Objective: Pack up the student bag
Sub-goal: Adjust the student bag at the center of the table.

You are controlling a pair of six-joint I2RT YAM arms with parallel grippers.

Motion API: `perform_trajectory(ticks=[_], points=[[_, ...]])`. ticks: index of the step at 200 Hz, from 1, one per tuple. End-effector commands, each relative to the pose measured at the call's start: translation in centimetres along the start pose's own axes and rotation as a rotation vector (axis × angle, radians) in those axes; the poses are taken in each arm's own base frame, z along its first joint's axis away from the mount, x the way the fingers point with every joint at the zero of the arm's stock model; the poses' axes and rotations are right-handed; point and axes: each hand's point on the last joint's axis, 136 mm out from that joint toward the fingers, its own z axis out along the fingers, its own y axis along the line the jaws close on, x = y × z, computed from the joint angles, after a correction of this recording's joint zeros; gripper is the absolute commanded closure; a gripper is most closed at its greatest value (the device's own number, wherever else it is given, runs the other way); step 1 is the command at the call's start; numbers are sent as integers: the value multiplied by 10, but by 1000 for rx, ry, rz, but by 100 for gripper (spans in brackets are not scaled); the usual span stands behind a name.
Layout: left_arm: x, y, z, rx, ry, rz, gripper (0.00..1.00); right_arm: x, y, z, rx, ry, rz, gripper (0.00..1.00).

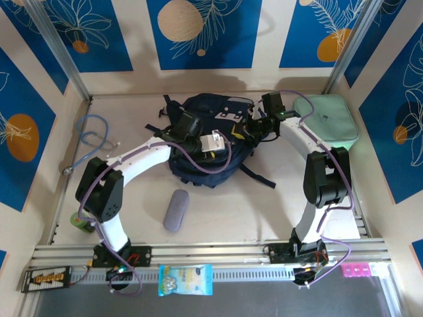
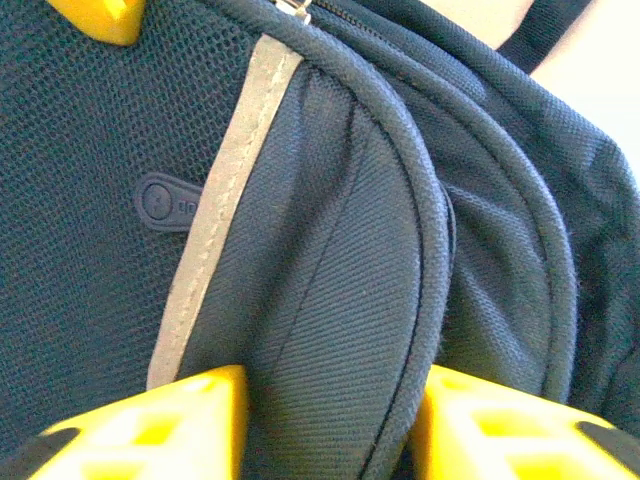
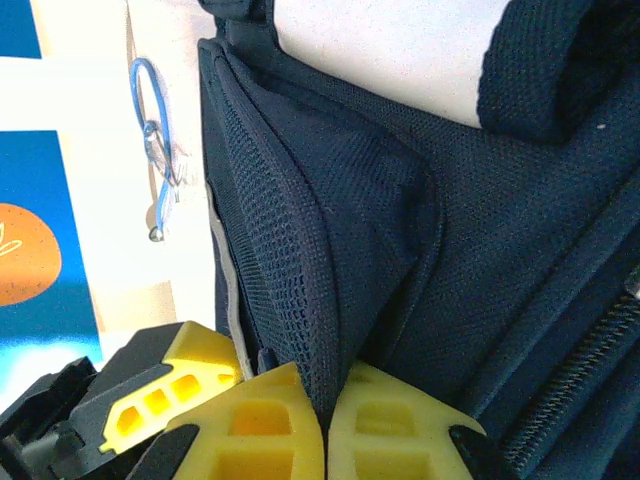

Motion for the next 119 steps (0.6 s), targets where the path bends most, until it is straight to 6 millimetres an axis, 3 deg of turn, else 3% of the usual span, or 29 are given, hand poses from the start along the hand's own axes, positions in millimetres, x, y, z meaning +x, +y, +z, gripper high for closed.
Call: perform_trajectory(ticks=[1,53,93,119], points=[[-19,15,-14,-66,-84,45,68,-11,38,-16,-122,-22,-90,96],[-28,14,-33,-18,-203,-90,94,-7,25,-17,-100,-26,-165,75],[-30,18,-38,-30,-292,-196,97,-5,20,-13,-53,-36,-266,46],[-30,24,-38,-48,-308,-234,98,8,22,-10,-92,1,-296,39]])
